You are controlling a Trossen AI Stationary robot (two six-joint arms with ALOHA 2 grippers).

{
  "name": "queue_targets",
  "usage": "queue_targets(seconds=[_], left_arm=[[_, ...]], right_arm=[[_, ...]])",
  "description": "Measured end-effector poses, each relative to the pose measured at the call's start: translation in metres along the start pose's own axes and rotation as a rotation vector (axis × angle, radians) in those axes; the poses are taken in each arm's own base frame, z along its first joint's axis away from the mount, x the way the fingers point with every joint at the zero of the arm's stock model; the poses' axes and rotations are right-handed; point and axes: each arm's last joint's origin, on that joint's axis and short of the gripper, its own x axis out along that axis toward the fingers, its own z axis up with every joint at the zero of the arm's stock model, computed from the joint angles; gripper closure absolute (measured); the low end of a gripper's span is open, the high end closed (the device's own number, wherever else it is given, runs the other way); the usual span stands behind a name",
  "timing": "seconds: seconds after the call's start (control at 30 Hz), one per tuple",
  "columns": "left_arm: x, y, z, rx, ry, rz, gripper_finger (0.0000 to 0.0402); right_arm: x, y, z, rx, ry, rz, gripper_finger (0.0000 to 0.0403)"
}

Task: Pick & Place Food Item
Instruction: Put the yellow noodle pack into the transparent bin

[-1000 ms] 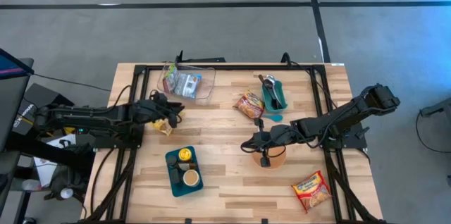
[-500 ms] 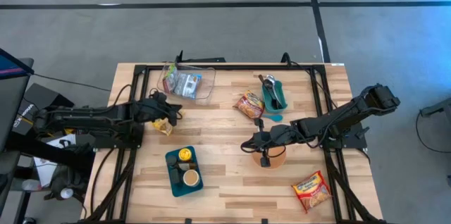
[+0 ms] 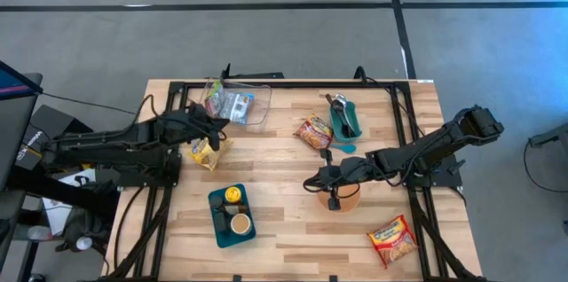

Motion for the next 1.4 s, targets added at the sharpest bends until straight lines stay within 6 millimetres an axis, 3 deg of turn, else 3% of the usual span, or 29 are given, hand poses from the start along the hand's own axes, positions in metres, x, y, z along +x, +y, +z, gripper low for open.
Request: queue_targets(seconds=[0.23, 0.43, 0.63, 0.97, 1.4], left_arm=[[-0.012, -0.005, 0.036, 0.074, -0.100, 0.007, 0.0401], [-0.020, 0.000, 0.049, 0.083, -0.064, 0.068, 0.0401], [-0.023, 0.010, 0.043, 0.085, 0.058, 0.160, 0.0401], [-0.027, 0.037, 0.027, -0.088, 0.238, 0.389, 0.0401], [-0.026, 0.057, 0.010, -0.230, 0.523, 0.501, 0.0401]], right_arm=[[0.000, 0.000, 0.000, 0.000, 0.000, 0.000, 0.0403], [0.000, 0.000, 0.000, 0.000, 0.000, 0.000, 0.0403], [0.000, 0.000, 0.000, -0.001, 0.001, 0.000, 0.0403], [0.000, 0.000, 0.000, -0.001, 0.001, 0.000, 0.0403], [0.000, 0.000, 0.000, -0.001, 0.001, 0.000, 0.0403]])
